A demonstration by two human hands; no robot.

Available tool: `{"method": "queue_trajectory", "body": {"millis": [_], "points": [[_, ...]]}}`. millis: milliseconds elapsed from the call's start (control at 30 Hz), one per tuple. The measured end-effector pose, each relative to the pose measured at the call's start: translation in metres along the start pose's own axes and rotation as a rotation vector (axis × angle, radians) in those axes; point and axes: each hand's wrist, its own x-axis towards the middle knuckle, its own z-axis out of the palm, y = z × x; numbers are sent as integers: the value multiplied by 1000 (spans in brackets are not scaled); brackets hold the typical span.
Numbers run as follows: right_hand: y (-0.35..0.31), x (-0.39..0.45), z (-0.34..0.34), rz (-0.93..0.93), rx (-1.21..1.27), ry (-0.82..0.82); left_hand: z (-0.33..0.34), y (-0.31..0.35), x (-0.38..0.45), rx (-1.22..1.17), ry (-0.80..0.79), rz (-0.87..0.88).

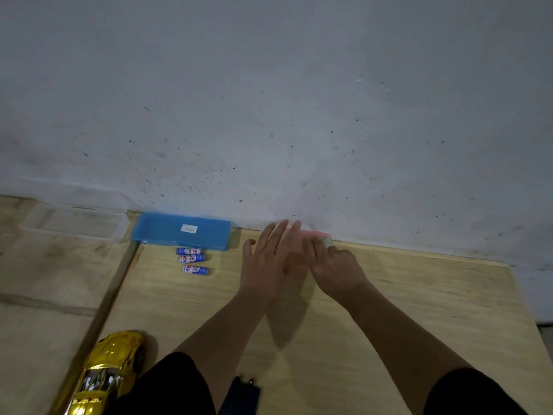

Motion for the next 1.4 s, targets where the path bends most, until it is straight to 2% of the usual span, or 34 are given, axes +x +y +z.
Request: {"method": "queue_trajectory", "body": {"millis": [167,300,400,467,533,700,900,1033,1100,1267,1333,1400], "points": [[11,3,-8,17,97,28,-2,2,-2,62,173,99],[24,2,-12,29,210,108,-3,1,-1,92,153,74],[20,-5,-10,-95,310,251,-8,-2,4,118,175,107],[10,-12,-2,-207,314,267,-13,-5,10,151,185,136],[3,-12,10,-218,333,248,-14,-8,15,172,203,151],[-2,8,38,-154,422,248,-11,-15,22,205,255,173],[-13,9,54,-74,471,73,-7,-19,23,217,294,188],[-13,0,52,-20,481,-5,-7,-21,22,231,249,188],[-12,-7,47,22,504,29,-8,-21,22,223,243,194],[-24,-24,29,182,492,320,-12,-16,18,210,264,174],[-26,-22,20,302,470,306,-13,-13,15,200,220,152],[-28,-23,14,377,457,211,-10,-10,8,183,182,137]]}}
